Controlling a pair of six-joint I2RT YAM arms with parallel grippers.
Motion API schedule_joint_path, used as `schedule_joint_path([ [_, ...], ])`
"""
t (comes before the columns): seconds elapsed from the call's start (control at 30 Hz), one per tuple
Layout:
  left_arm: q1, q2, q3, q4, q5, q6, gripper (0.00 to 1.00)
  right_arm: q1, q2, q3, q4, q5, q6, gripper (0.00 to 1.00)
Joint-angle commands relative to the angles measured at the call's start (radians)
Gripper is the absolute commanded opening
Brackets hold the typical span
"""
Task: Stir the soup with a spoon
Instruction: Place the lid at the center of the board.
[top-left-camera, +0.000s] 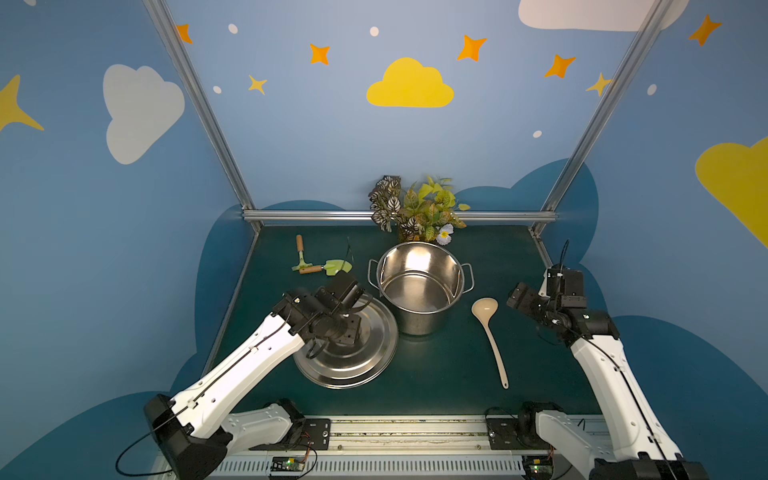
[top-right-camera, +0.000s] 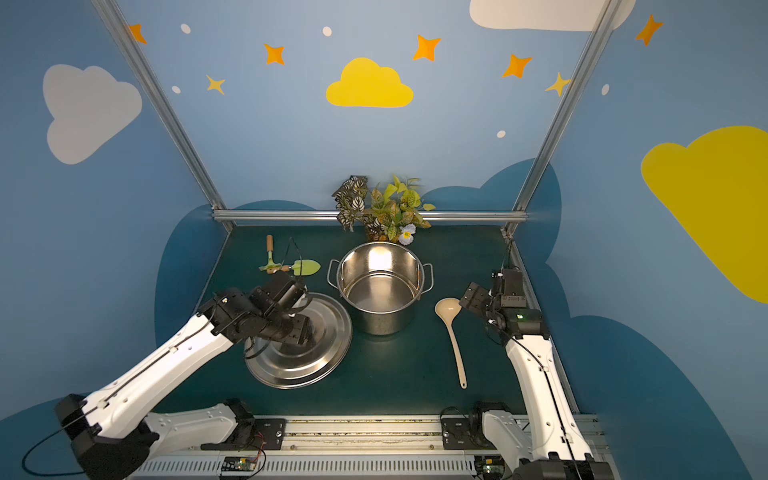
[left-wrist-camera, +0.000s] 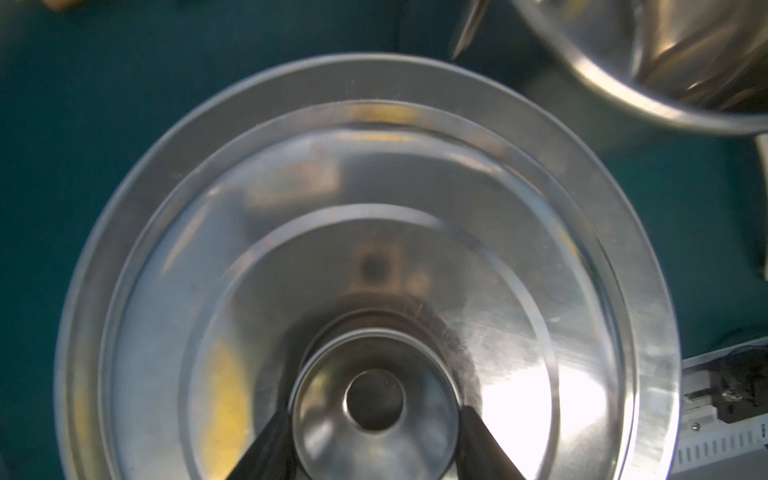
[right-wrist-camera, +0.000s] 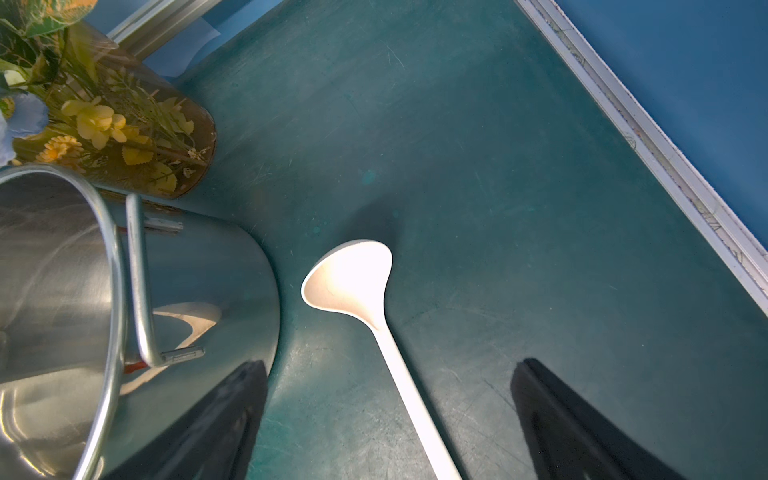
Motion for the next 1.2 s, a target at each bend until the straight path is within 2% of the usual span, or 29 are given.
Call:
schedule_joint_path([
  [0.0,0.037,-0.018,-0.074,0.145,0.049,-0.019,0.17,-0.005,-0.010,-0.023,-0.013,0.001,0.001,0.98],
  [0.27,0.094,0.109,-0.178,0.341,0.100,0.013,0.18,-0.003,-0.006,-0.085,-0.068,-0.052,0.043,0.97],
  [0.5,0.105,0.275,-0.198,0.397,0.069,0.001,0.21,0.019,0.013,-0.152,-0.134,-0.102,0.090,0.92],
  [0.8,0.105,0.268,-0.297,0.455,0.049,-0.025,0.27,0.068,0.102,-0.182,-0.137,-0.121,0.106,0.85],
  [1.17,0.104,0.231,-0.407,0.490,0.058,-0.048,0.42,0.122,0.329,-0.158,-0.129,-0.163,0.137,0.77],
])
